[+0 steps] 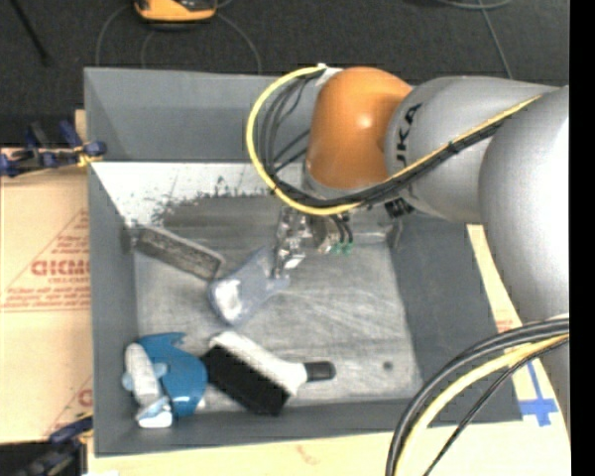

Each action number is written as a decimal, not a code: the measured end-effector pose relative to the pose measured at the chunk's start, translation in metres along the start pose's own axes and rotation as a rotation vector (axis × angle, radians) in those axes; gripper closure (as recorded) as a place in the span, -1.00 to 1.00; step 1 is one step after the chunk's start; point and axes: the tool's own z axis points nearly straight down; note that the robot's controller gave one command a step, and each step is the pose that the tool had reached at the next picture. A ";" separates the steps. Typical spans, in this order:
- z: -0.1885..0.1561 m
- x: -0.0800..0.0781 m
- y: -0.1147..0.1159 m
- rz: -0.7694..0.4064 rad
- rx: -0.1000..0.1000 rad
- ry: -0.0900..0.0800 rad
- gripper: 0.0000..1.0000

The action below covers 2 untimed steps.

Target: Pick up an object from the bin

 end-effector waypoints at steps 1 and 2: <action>-0.009 0.003 -0.028 -0.011 0.003 -0.018 1.00; -0.002 0.001 -0.006 -0.003 0.004 -0.002 1.00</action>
Offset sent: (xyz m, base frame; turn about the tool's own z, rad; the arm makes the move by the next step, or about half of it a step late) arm 0.0033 0.0282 0.0123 -0.0029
